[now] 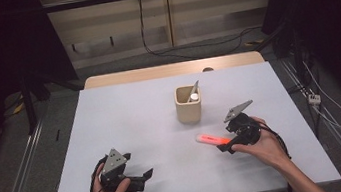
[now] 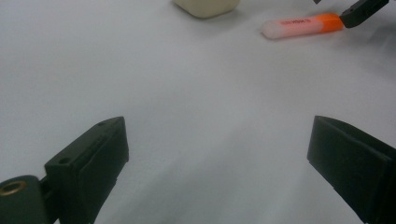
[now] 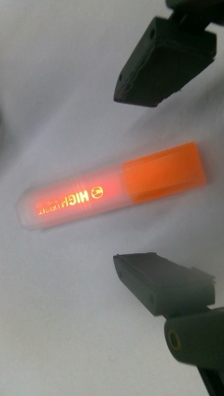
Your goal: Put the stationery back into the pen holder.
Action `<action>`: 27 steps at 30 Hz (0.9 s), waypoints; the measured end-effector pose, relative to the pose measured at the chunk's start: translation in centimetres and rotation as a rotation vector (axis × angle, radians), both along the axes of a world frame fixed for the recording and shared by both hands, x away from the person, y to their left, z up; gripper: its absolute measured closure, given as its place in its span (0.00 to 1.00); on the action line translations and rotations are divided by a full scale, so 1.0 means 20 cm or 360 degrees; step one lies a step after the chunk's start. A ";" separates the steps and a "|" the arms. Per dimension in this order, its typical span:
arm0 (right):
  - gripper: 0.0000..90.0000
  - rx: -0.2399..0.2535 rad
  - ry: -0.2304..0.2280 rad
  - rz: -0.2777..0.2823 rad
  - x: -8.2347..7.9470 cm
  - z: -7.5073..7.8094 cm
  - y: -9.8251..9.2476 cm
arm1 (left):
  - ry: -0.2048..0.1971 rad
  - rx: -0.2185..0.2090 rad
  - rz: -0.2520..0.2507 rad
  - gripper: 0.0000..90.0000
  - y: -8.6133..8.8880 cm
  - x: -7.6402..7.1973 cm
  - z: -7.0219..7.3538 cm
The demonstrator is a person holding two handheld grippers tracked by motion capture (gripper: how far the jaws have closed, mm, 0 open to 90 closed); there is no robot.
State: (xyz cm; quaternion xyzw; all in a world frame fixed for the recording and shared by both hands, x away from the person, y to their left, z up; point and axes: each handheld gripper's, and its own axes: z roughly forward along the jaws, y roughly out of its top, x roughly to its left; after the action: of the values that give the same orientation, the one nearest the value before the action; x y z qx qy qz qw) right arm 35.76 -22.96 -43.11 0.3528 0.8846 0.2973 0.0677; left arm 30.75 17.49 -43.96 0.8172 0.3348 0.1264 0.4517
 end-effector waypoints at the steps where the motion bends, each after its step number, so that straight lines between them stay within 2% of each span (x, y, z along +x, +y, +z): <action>1: 0.22 -0.0005 -0.0003 0.0009 0.00 0.01 0.00 | -0.0002 0.0006 0.0003 0.06 0.00 0.00 0.00; 4: 0.24 -0.0062 0.0008 0.0030 0.01 0.01 0.01 | 0.0000 0.0004 0.0011 0.06 0.00 0.00 0.00; 6: 0.33 -0.0118 0.0013 0.0054 0.01 0.01 0.01 | 0.0000 0.0008 0.0006 0.06 0.00 0.00 0.00; 7: 0.33 -0.0139 0.0015 0.0058 0.01 0.00 0.01 | -0.0001 0.0006 0.0006 0.06 0.00 0.00 0.00; 9: 0.41 -0.0165 0.0038 0.0067 0.01 -0.01 0.01 | 0.0002 0.0005 0.0005 0.06 0.00 0.00 0.00; 11: 0.46 -0.0178 0.0041 0.0085 0.01 -0.01 0.02 | 0.0009 0.0011 0.0004 0.06 0.00 0.00 0.00; 13: 0.55 -0.0199 0.0032 0.0108 0.01 -0.01 0.03 | 0.0013 0.0013 0.0007 0.06 0.00 0.00 0.00; 17: 0.63 -0.0231 0.0050 0.0142 0.01 -0.02 0.04 | 0.0011 0.0015 0.0004 0.06 0.00 0.00 0.00; 21: 0.64 -0.0231 0.0060 0.0154 0.01 -0.02 0.04 | 0.0015 0.0010 0.0001 0.06 0.00 0.01 -0.01; 23: 0.66 -0.0256 0.0056 0.0185 0.01 -0.02 0.05 | 0.0043 -0.0008 -0.0002 0.06 0.00 0.01 -0.01; 27: 0.68 -0.0278 0.0093 0.0198 0.03 -0.01 0.06 | 0.0049 -0.0010 0.0001 0.06 0.00 0.01 -0.01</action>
State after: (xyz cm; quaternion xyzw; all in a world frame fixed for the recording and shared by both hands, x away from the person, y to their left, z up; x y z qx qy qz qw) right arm 36.30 -21.77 -43.34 0.2983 0.9290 0.2122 0.0538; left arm 30.89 17.47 -44.18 0.8176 0.3423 0.1129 0.4490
